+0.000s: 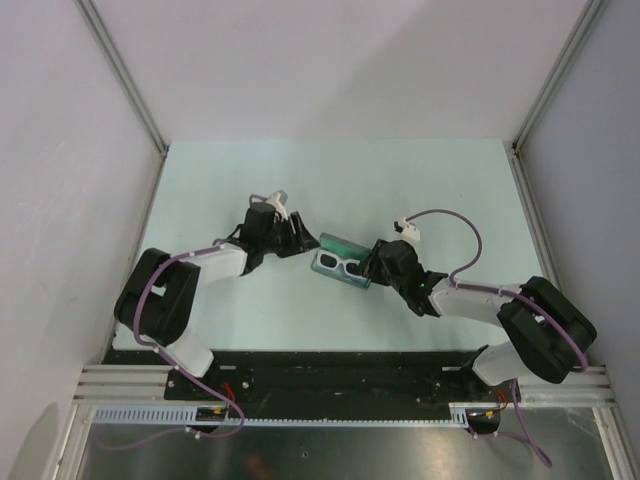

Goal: Organize the sunglasses
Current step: Adjust the sunglasses in the sunglasses case.

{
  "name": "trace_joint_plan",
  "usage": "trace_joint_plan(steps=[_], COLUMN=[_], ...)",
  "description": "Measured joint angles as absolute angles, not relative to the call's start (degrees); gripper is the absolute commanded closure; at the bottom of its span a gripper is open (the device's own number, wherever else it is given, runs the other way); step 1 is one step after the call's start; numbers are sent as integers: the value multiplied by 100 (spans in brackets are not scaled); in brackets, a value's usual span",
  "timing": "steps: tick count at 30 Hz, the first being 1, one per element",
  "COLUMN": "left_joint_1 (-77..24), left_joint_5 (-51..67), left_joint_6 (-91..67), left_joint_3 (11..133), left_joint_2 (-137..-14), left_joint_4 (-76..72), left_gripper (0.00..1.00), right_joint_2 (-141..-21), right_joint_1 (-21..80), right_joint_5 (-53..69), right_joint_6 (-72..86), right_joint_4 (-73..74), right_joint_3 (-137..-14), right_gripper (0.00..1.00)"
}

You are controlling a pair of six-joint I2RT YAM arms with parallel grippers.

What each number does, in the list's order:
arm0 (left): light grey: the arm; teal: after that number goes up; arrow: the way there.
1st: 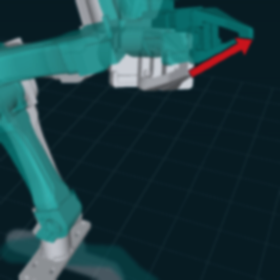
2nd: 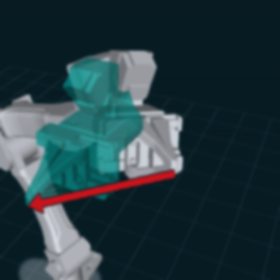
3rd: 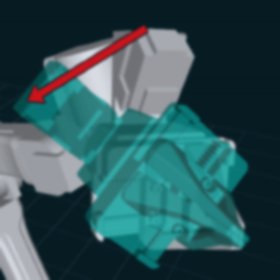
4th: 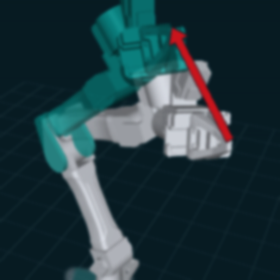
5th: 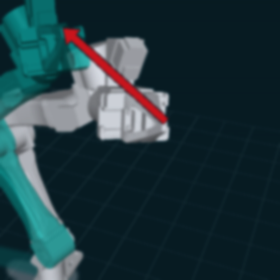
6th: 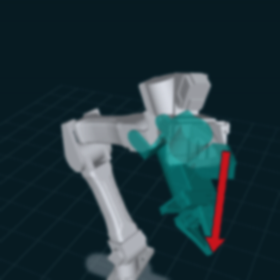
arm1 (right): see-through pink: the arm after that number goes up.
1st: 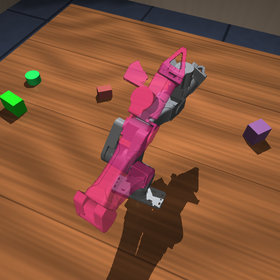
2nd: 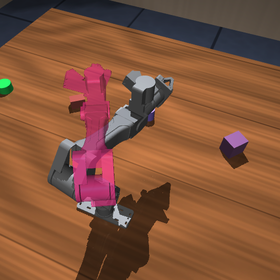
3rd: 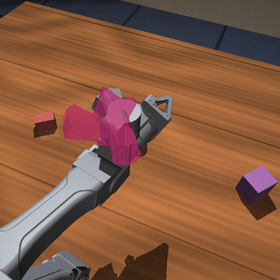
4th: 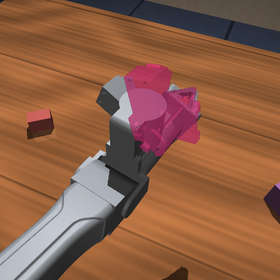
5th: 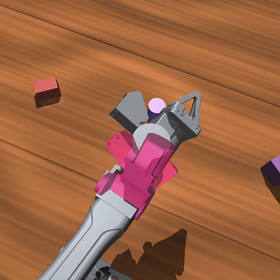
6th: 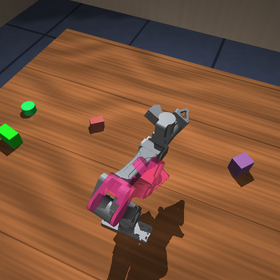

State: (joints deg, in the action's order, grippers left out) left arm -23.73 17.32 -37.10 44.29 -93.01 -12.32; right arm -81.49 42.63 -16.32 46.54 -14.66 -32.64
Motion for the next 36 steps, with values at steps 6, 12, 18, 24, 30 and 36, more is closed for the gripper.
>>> trace_joint_plan(steps=[6, 12, 18, 24, 30, 36], left_joint_1=[-2425, -2486, -2554, -2563, -2582, -2591], left_joint_5=[1841, 1911, 1979, 1979, 1977, 1977], left_joint_6=[-3715, -3712, -3715, -3712, -3710, -3710], left_joint_3=[4458, 4501, 4515, 4515, 4515, 4515], left_joint_2=[-9424, -9550, -9550, -9550, -9550, -9550], left_joint_4=[-1234, -1234, -1236, -1238, -1238, -1238], left_gripper=[42, 43, 43, 43, 42, 42], right_joint_2=[-8246, -8259, -8256, -8226, -8221, -8221], right_joint_1=[4248, 4222, 4239, 4453, 4536, 4606], right_joint_5=[-1605, -1511, -1387, -1393, -1420, -1514], right_joint_6=[4788, 4993, 5059, 5076, 5076, 5076], right_joint_4=[-1555, -1608, -1660, -1603, -1505, -1354], right_joint_3=[-3262, -3247, -3175, -3173, -3173, -3173], right_gripper=[77, 78, 77, 74, 72, 71])
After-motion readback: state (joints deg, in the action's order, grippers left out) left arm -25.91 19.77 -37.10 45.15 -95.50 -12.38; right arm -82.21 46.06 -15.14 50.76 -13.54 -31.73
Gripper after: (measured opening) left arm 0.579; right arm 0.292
